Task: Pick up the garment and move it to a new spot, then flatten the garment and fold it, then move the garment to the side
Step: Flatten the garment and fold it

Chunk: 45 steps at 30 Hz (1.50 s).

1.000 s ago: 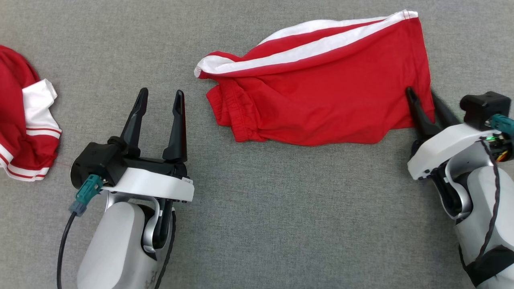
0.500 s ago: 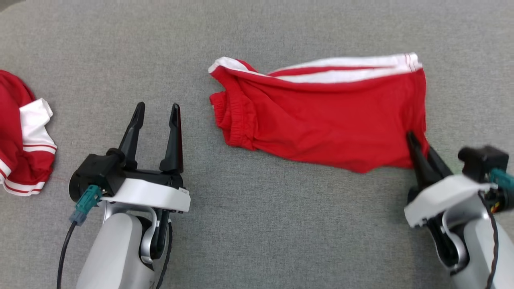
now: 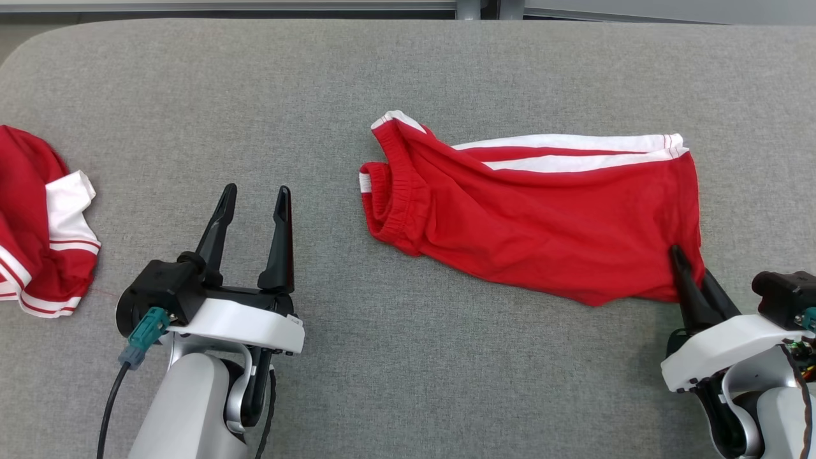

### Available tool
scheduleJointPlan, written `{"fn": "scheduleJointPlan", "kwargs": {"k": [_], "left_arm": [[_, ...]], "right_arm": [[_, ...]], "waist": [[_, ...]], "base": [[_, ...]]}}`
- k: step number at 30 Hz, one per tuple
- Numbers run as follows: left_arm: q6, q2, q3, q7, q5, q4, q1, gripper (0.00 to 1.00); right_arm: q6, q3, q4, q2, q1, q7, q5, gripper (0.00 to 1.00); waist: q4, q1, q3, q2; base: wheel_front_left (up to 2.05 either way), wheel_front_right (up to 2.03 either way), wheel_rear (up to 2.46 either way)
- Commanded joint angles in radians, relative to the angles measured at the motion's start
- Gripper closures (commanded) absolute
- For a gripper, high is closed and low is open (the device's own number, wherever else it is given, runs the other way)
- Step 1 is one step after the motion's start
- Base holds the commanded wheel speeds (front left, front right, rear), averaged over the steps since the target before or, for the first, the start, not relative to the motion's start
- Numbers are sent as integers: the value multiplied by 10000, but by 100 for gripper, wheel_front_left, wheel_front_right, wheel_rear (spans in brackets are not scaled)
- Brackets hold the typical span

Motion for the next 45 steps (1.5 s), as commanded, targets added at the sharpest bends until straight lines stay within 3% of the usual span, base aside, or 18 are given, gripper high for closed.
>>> {"fn": "scheduleJointPlan", "kwargs": {"k": [1, 10, 18, 25, 34, 35, 36, 37, 45], "left_arm": [[-33, 39, -5, -1, 6, 23, 102, 0], [-75, 42, -193, -1, -147, 79, -10, 0], [60, 40, -377, -1, -403, -1, -86, 0], [168, 39, -537, -1, -614, -124, 30, 0], [302, 39, -576, -1, -750, -193, 58, 0], [307, 40, -577, -1, -741, -174, 35, 0], [318, 40, -573, -1, -727, -163, 3, 0], [321, 39, -569, -1, -700, -159, -28, 0], [229, 43, -335, -1, -368, -86, -96, 0]], "right_arm": [[-8, -84, -18, -34, 112, 22, -81, 100], [-6, 64, -566, -229, -620, 124, -171, 100], [-6, 2239, -753, -166, -2406, 688, -183, 100], [-5, 4435, 610, 172, -3436, 881, 283, 100], [-5, 5926, 1874, 239, -3438, 468, 794, 100], [-5, 5972, 1937, 242, -3476, 372, 847, 79], [-5, 6009, 1978, 229, -3532, 276, 847, 36], [-5, 6088, 1987, 222, -3557, 144, 880, 0], [-6, 5870, 916, -152, -3401, -1705, 1008, 0]], "waist": [[20, 0, -42, 0], [264, 0, -202, 0], [753, 0, -209, 0], [1257, 0, -64, 0], [1313, 0, 64, 0], [1293, 0, 71, 0], [1268, 0, 80, 0], [1237, 0, 88, 0], [792, 0, 23, 0]], "base": [[0, 0, 0], [0, 0, 0], [0, 0, 0], [0, 0, 0], [0, 0, 0], [0, 0, 0], [0, 0, 0], [0, 0, 0], [0, 0, 0]]}}
